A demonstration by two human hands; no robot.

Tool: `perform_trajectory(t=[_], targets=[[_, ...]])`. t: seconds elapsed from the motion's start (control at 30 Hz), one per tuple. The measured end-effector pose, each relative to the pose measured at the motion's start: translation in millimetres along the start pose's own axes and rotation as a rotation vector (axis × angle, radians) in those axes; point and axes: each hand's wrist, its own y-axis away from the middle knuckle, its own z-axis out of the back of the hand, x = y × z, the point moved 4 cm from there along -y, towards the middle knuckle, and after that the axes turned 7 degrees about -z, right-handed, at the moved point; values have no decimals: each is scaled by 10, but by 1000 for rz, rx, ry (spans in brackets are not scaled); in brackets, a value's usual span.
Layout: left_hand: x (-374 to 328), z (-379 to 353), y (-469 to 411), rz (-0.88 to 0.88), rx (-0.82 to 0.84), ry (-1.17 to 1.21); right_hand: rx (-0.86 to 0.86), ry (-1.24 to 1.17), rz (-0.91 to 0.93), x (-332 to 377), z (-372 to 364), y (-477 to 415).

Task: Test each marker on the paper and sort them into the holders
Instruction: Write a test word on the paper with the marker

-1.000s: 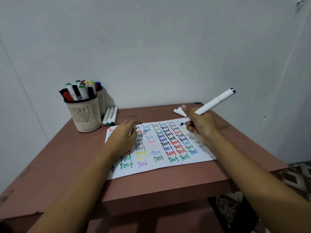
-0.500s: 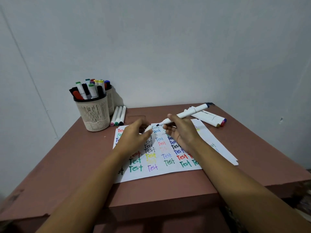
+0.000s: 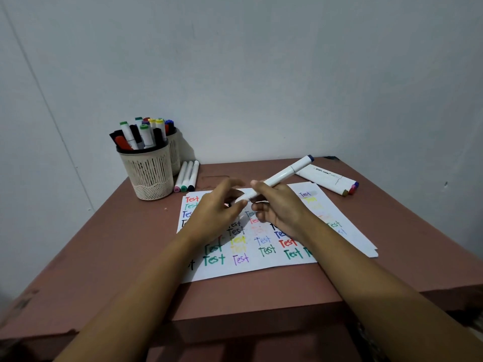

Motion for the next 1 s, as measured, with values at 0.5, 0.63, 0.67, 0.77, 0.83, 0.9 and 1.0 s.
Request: perform_trajectory(t=[0.5, 0.63, 0.67, 0.77, 0.83, 0.9, 1.0], targets=[[-90, -28, 18, 44, 91, -161, 133, -50, 13, 28, -13, 60], [-101, -25, 26, -4, 72, -222, 137, -90, 0, 16, -27, 75], [-107, -29, 26, -18, 67, -240, 136, -101, 2, 11, -30, 79], [-119, -39, 24, -57, 64, -287, 144, -140, -10, -7, -35, 83], [-129, -54, 27, -83, 72, -306, 147, -145, -29, -16, -27, 87], [-131, -64, 29, -98, 81, -319, 148, -145, -41, -25, -23, 86], [-120, -81, 31, -99, 95, -331, 141, -142, -50, -43, -27, 73]])
